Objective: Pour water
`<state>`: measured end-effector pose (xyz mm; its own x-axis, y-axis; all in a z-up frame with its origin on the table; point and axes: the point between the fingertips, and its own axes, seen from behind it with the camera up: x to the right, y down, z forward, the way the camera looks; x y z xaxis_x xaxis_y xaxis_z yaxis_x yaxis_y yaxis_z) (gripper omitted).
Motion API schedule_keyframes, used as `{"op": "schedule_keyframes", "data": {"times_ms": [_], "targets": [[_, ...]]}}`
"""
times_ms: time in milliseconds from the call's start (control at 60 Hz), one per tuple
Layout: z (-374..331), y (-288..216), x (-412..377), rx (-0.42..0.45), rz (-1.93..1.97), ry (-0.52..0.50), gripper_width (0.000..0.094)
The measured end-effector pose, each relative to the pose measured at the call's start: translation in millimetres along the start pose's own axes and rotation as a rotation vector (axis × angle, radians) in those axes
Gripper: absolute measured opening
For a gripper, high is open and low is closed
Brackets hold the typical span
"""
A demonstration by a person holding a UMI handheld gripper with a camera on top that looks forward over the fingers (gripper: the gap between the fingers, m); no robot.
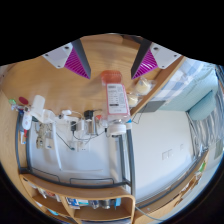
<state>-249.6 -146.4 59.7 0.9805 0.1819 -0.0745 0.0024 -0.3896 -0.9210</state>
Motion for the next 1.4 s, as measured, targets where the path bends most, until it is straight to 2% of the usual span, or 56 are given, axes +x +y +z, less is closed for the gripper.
{"op": "schedule_keyframes", "data": {"times_ms": [317, 367, 433, 700, 883, 1000, 1083, 1183, 1283, 1400], "targets": [[66, -53, -8, 0.144, -0.024, 0.009, 0.0832], [72, -58, -6, 0.165, -0.034, 0.016, 0.0773], [75, -60, -8, 0.173, -0.052, 0.006, 0.0634], [81, -65, -8, 0.238, -0.054, 0.018, 0.0552], [82, -76, 19, 0.219, 0.034, 0.034, 0.055], [85, -102, 55, 0.21, 0.181, 0.003, 0.055], [88, -124, 83, 0.218, 0.381, -0.061, 0.0548], [85, -162, 123, 0.282, 0.671, -0.144, 0.0547], [84, -186, 175, 0.346, 0.926, -0.186, 0.0548], [89, -196, 223, 0.365, 1.171, -0.215, 0.0545]]}}
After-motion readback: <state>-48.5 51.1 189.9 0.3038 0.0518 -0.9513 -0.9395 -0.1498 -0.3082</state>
